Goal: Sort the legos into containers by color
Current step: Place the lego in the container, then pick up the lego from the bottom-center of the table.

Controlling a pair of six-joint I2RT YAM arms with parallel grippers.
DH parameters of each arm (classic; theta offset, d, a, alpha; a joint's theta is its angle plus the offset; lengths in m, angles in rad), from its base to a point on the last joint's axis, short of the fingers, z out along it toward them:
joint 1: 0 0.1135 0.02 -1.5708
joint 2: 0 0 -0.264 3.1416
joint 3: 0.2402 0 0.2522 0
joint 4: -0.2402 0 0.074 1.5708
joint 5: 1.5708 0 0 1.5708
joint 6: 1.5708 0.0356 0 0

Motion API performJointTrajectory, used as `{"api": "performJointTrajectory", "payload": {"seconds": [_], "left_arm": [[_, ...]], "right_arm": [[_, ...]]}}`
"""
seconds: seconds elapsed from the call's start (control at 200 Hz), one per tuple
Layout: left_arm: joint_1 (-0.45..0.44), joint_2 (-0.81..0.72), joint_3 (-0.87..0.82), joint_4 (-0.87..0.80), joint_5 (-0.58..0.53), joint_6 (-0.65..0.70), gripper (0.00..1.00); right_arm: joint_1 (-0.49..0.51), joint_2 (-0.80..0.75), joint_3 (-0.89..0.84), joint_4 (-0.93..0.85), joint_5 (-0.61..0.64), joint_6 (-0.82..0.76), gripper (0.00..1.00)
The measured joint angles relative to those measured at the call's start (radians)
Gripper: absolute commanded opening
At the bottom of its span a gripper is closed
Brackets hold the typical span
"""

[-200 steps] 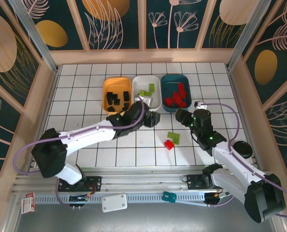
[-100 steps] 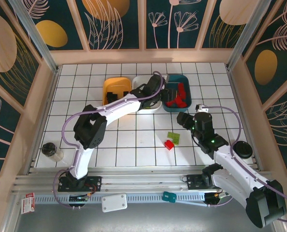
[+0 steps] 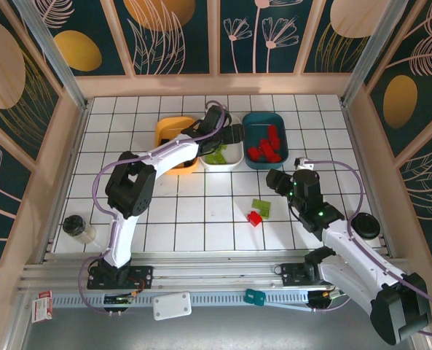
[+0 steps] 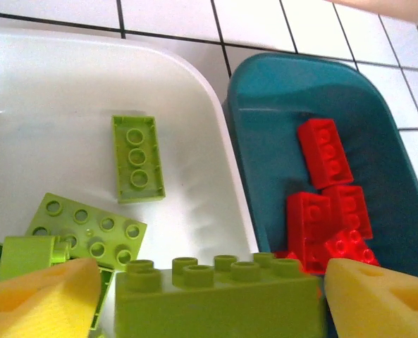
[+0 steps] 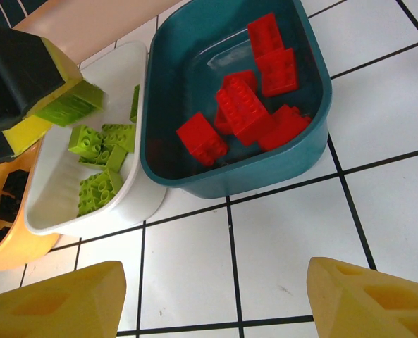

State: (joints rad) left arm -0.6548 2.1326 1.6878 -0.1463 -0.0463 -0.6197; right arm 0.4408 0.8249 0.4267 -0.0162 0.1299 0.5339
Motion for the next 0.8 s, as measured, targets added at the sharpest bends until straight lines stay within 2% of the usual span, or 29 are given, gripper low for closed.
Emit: {"api": "performJointTrajectory", "payload": {"seconds": [0.155,0.33,0.596,0.801], "left_arm": [[-0.005,-0.037,-0.035,0.008,0.008,-0.005,0.94],[-0.009,-0.197,-0.157,0.053,0.042,-0.014,0.97],[-0.055,-0.581,-0.526,0.188,0.076,-0.056,0.99],[-0.092,-0.758,-0.821,0.237,0.088,-0.109,0.98]], "right_arm": [[0.014,0.002,0.0,-0.002,-0.017,0.0,0.69],[0.079,0.016,-0.005,-0.029,-0.027,0.001,0.68],[0.259,0.023,-0.013,-0.153,-0.027,0.054,0.64],[0.394,0.041,-0.013,-0.276,-0.021,0.145,0.59]]}}
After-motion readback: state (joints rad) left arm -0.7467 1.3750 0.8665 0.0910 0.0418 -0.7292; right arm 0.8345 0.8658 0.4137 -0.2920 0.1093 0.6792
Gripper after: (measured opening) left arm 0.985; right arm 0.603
